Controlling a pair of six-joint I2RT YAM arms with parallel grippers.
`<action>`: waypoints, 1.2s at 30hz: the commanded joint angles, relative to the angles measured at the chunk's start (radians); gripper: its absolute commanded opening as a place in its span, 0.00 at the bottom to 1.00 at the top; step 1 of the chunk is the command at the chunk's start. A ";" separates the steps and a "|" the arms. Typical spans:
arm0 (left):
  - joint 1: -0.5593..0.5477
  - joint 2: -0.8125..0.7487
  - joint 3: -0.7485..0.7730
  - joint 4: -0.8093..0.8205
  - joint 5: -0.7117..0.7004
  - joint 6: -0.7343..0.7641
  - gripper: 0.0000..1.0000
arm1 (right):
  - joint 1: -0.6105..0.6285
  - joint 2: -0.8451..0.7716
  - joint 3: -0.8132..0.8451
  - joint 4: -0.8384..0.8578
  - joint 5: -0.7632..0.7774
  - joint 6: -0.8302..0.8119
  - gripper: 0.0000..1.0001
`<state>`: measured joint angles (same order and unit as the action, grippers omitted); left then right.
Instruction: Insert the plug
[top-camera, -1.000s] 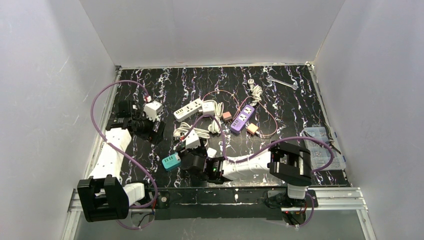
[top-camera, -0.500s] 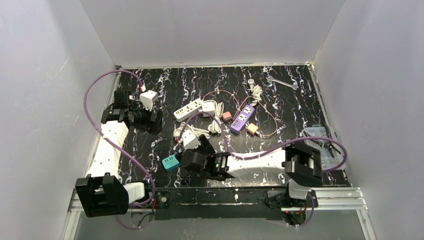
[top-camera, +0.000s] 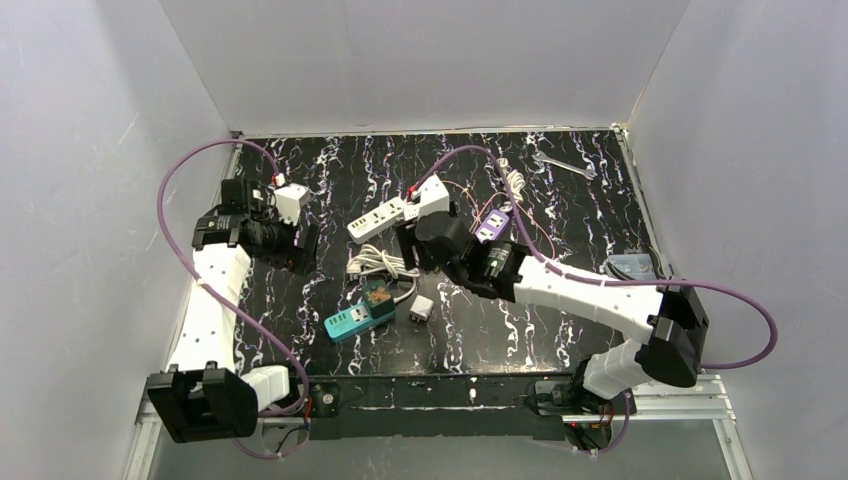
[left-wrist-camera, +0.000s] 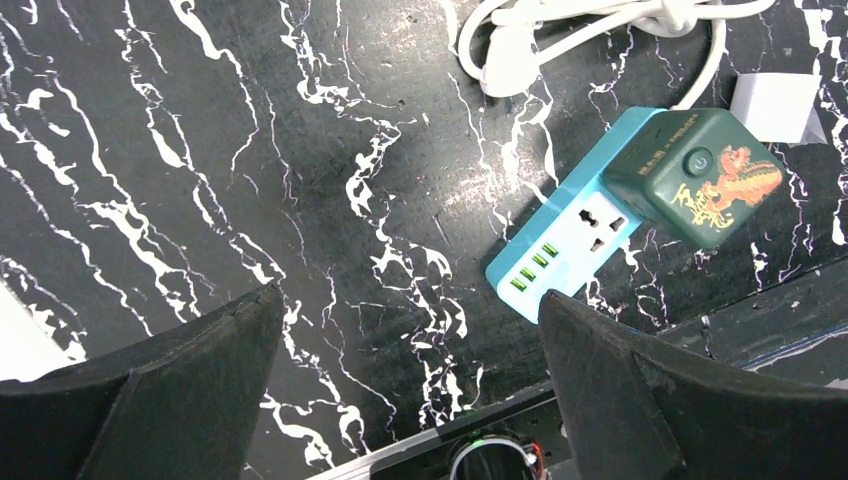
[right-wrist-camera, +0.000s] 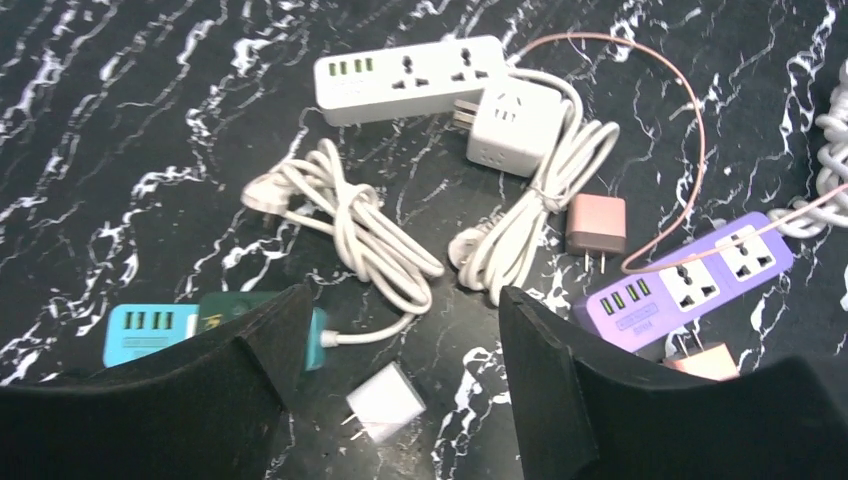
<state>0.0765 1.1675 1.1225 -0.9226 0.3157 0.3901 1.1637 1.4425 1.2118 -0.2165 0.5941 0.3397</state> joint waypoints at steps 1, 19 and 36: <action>0.005 -0.073 0.053 -0.112 -0.019 0.024 0.98 | -0.095 0.036 0.053 -0.085 -0.125 -0.010 0.74; 0.003 0.128 0.108 -0.070 0.105 0.052 0.98 | -0.207 0.459 0.238 -0.066 -0.349 -0.103 0.76; 0.005 0.130 0.109 -0.064 0.062 0.079 0.98 | -0.197 0.673 0.332 0.092 -0.579 -0.011 0.41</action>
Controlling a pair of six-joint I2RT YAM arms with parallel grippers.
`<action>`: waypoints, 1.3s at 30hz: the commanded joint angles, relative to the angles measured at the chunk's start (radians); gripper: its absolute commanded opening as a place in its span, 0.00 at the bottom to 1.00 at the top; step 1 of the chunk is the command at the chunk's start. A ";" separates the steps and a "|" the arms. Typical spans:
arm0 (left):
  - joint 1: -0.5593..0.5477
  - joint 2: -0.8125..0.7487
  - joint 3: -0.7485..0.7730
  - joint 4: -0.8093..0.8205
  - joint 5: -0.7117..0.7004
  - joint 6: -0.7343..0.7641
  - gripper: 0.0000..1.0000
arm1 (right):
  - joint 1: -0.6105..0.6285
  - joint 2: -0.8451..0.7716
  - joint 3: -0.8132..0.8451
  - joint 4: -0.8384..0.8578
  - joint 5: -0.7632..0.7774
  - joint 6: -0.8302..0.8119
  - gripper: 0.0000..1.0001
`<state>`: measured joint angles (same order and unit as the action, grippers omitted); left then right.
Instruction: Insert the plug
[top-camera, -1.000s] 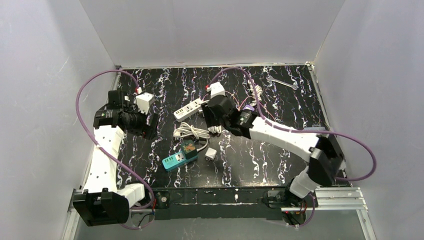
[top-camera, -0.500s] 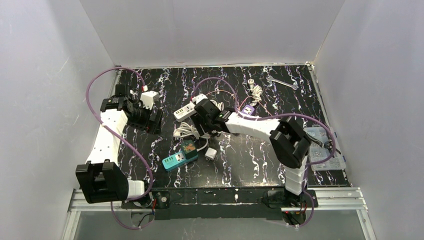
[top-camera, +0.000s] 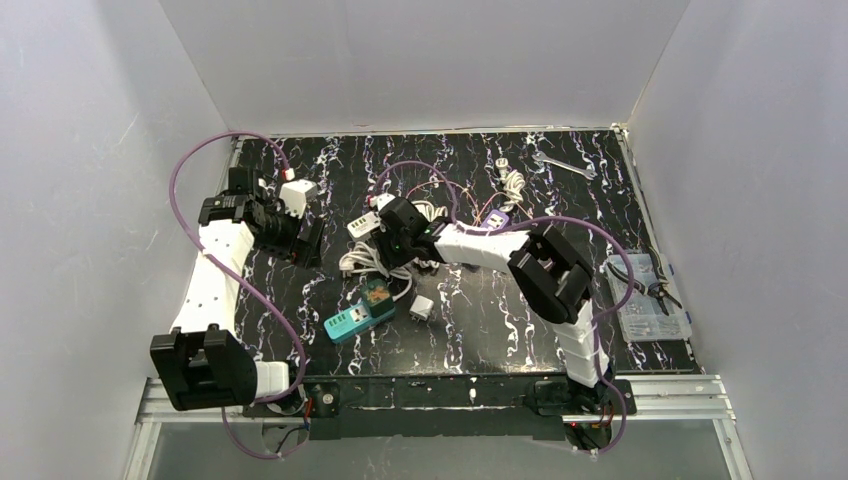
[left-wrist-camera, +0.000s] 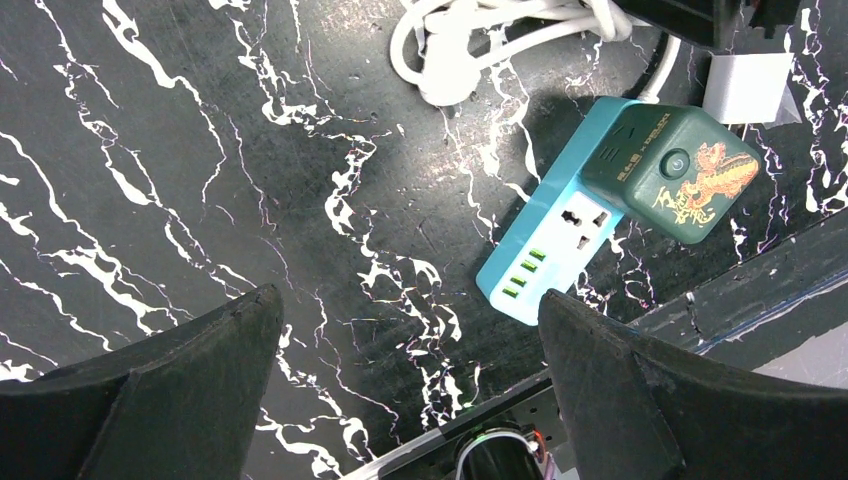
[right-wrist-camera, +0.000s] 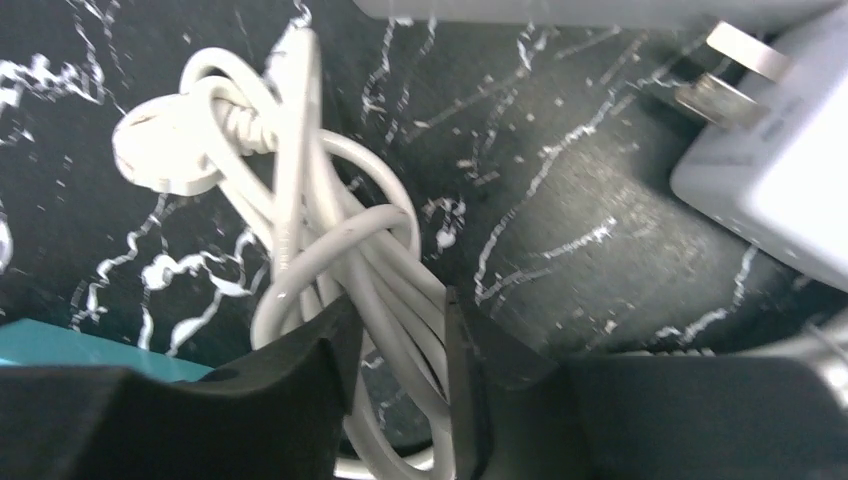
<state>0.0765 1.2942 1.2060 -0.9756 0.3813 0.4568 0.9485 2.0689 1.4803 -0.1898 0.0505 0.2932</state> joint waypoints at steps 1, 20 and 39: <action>0.004 0.004 0.029 -0.008 -0.007 0.008 0.98 | 0.020 0.062 0.085 0.065 -0.043 0.039 0.36; 0.004 0.142 0.155 0.055 -0.062 -0.064 0.98 | -0.020 0.137 0.317 0.026 -0.085 0.102 0.73; -0.244 0.605 0.567 0.039 -0.106 -0.047 0.98 | -0.128 -0.082 -0.058 0.059 0.051 0.072 0.68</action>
<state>-0.1349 1.8481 1.7153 -0.9054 0.3073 0.3916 0.8494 1.9648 1.3968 -0.1246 0.0597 0.3847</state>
